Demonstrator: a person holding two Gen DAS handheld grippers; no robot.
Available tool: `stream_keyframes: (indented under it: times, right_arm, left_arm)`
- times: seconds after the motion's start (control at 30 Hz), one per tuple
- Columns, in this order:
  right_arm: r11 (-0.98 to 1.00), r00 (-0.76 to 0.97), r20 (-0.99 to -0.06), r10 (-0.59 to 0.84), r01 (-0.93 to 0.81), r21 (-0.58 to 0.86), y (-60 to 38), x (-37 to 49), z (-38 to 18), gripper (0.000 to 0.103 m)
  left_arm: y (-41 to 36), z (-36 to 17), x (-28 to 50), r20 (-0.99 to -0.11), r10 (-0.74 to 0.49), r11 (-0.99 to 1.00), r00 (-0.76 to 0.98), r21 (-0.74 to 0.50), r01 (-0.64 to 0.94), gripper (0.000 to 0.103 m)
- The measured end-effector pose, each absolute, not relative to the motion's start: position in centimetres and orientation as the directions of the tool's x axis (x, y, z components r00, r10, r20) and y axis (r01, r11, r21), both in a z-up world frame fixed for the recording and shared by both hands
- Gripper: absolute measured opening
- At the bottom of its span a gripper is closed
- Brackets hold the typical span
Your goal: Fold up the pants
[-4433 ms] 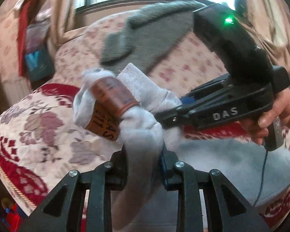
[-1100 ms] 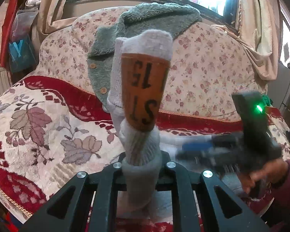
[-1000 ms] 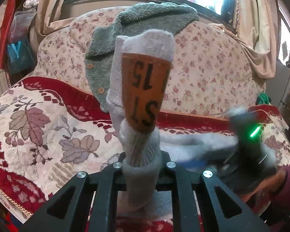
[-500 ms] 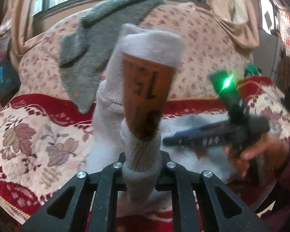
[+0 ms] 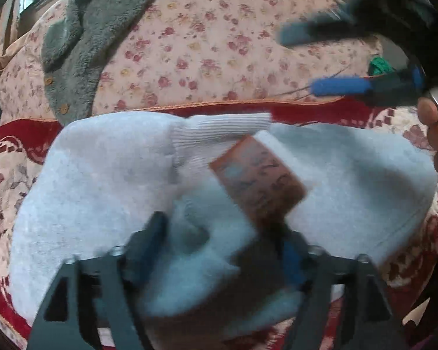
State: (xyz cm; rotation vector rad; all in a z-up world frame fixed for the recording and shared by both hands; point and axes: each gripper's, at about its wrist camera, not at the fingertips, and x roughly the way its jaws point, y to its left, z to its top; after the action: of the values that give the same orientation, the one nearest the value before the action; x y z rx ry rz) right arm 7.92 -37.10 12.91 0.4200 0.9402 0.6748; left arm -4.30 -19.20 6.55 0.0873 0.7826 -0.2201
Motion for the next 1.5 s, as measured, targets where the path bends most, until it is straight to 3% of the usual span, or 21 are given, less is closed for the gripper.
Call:
stream_keyframes:
  times: [0.2, 0.33, 0.47, 0.53, 0.6, 0.67, 0.77, 0.97, 1.03, 1.1, 1.13, 1.5]
  right_arm:
    - [0.634, 0.265, -0.587, 0.765, -0.466, 0.617, -30.8, 7.8, 13.1, 0.075]
    - [0.598, 0.214, -0.578, 0.787, -0.495, 0.631, -28.1, 7.8, 12.6, 0.075]
    - [0.553, 0.161, -0.552, 0.818, -0.480, 0.681, -26.2, 8.1, 11.3, 0.073]
    - [0.594, 0.163, -0.596, 0.787, -0.461, 0.659, -25.9, 8.4, 10.1, 0.065]
    - [0.651, 0.178, -0.654, 0.735, -0.455, 0.607, -25.9, 8.7, 8.8, 0.043]
    - [0.688, 0.183, -0.686, 0.704, -0.412, 0.597, -26.7, 9.3, 7.0, 0.034]
    - [0.668, 0.178, -0.658, 0.731, -0.382, 0.639, -27.9, 9.5, 4.8, 0.033]
    - [0.624, 0.210, -0.592, 0.778, -0.366, 0.690, -30.1, 8.2, 6.8, 0.039]
    - [0.630, 0.222, -0.595, 0.772, -0.393, 0.670, -30.9, 7.0, 8.2, 0.047]
    - [0.642, 0.248, -0.599, 0.761, -0.415, 0.644, -32.0, 5.8, 9.5, 0.068]
    - [0.650, 0.265, -0.600, 0.755, -0.425, 0.630, -32.7, 5.0, 10.2, 0.071]
    - [0.753, 0.386, -0.650, 0.654, -0.416, 0.511, -41.7, -2.1, 13.6, 0.083]
  left_arm:
    - [-17.5, 9.6, -7.6, -0.690, -0.233, 0.968, 0.686, -0.093, 0.235, 0.078]
    - [-14.4, 12.3, -9.6, -0.637, -0.134, 0.988, 0.759, -0.029, 0.150, 0.079]
    - [-11.0, 12.0, -8.3, -0.640, 0.005, 1.000, 0.768, 0.024, 0.014, 0.079]
    - [-9.7, 10.3, -7.0, -0.690, 0.006, 1.000, 0.724, 0.002, -0.007, 0.079]
    - [-9.1, 8.4, -6.3, -0.734, 0.003, 1.000, 0.679, -0.017, -0.023, 0.078]
    - [-9.6, 7.5, -6.3, -0.732, 0.018, 1.000, 0.681, 0.017, -0.008, 0.078]
    - [-10.5, 7.0, -7.2, -0.718, 0.052, 0.998, 0.694, 0.063, -0.010, 0.079]
    - [-10.4, 9.0, -7.9, -0.697, 0.033, 0.999, 0.716, 0.008, -0.038, 0.081]
    - [-11.0, 9.8, -8.0, -0.681, 0.035, 0.999, 0.731, 0.008, -0.040, 0.082]
    - [-12.0, 10.4, -7.9, -0.667, 0.036, 0.999, 0.745, 0.019, -0.030, 0.086]
    - [-12.4, 10.5, -7.9, -0.663, 0.033, 0.999, 0.748, 0.022, -0.025, 0.087]
    - [-19.2, 12.5, -6.3, -0.616, -0.091, 0.995, 0.783, -0.023, 0.097, 0.087]
